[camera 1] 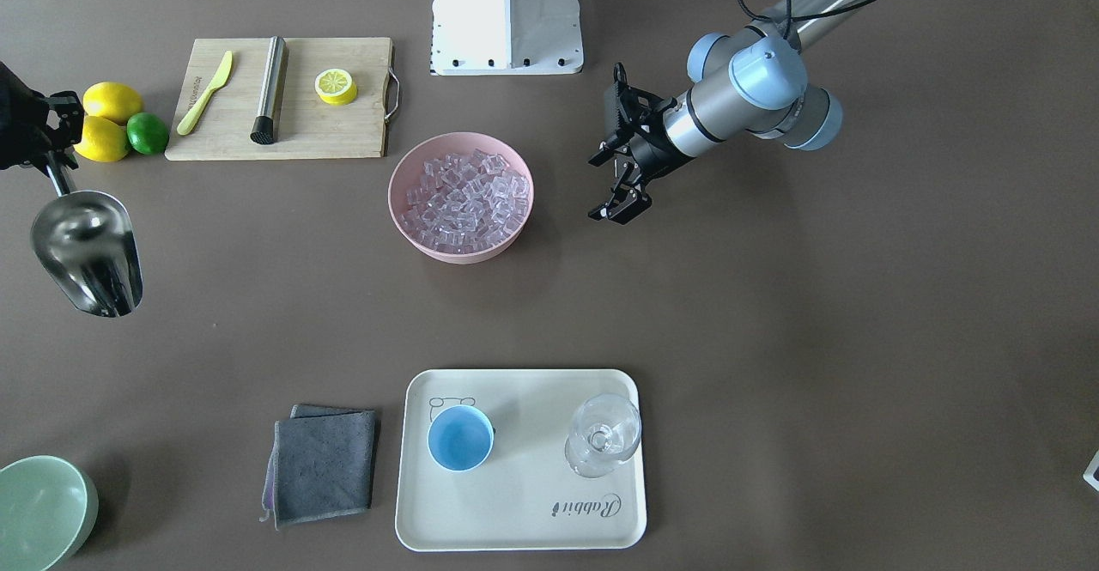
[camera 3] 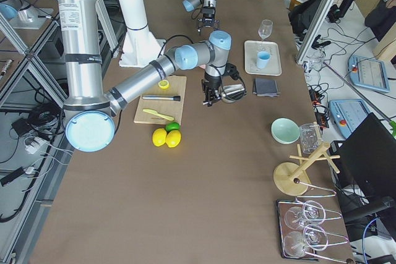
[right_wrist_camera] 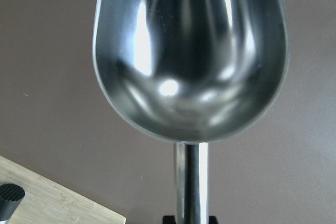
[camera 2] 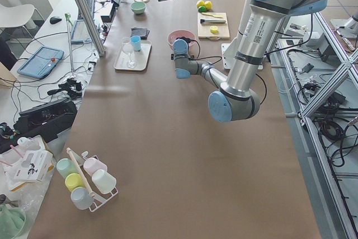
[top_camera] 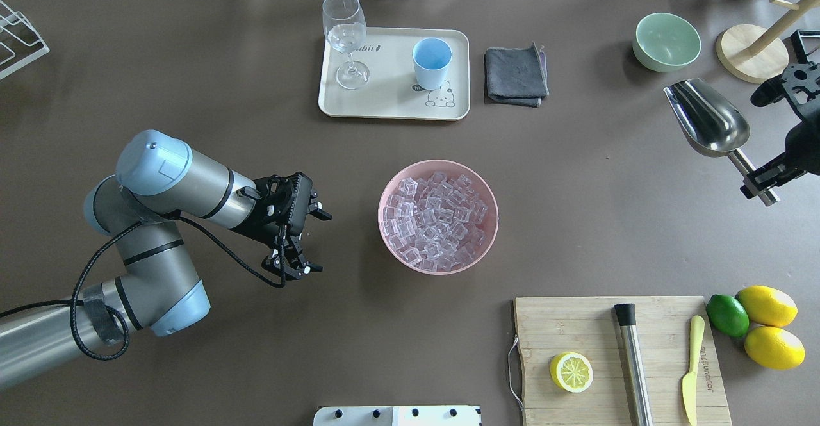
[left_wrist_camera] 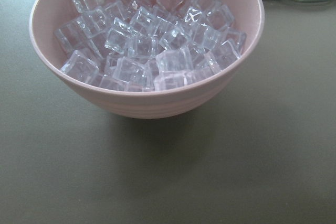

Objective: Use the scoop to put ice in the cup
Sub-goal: 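Grasp the metal scoop handle with the right gripper and lift it, then carry the scoop over the pink bowl with the right gripper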

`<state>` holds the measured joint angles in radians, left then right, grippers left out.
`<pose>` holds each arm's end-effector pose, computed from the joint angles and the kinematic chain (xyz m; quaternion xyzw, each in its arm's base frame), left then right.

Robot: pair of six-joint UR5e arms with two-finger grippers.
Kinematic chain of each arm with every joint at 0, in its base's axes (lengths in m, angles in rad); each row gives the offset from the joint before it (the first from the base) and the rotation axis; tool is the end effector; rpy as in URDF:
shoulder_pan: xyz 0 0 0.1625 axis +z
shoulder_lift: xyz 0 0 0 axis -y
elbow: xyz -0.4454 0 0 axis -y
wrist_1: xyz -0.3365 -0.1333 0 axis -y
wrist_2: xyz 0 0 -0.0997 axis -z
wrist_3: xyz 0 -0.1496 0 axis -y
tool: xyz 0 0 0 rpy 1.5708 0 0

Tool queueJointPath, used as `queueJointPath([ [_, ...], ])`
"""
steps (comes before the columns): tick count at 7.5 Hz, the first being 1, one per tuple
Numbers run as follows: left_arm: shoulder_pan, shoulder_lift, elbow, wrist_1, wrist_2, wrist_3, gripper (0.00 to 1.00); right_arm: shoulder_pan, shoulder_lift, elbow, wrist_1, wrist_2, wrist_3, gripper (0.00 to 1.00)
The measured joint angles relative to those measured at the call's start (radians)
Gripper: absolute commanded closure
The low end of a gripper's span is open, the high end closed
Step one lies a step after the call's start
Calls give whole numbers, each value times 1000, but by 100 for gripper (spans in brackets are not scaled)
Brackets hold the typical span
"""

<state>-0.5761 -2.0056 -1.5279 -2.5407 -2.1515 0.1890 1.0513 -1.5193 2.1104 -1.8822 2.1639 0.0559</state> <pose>0.5102 -0.3925 0.3663 0.4677 0.4411 0.5649 0.5173 -0.1715 -0.4000 0.5115 0.0457 -0.3153 -0.2572 0.9123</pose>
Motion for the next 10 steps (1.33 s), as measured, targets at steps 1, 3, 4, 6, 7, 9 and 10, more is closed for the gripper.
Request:
queueJointPath([
  [1,2,-15,13,-3,15,0,1,-15,87,7,-141,-14,-58,100],
  [3,18,-46,31,-1,59,0,1,-94,248,28,-368,-118,-195,100],
  [4,25,-68,38,15,68,1,1,-146,302,38,-425,-175,-230,100],
  [6,27,-90,45,29,66,4,1,-241,407,67,-568,-277,-271,100],
  [7,32,-89,46,30,65,6,1,-266,493,70,-709,-299,-293,100],
  [9,59,-90,46,43,64,6,1,-302,658,25,-943,-312,-385,100],
  [10,63,-92,42,51,64,6,1,-327,743,-41,-1032,-327,-410,100],
])
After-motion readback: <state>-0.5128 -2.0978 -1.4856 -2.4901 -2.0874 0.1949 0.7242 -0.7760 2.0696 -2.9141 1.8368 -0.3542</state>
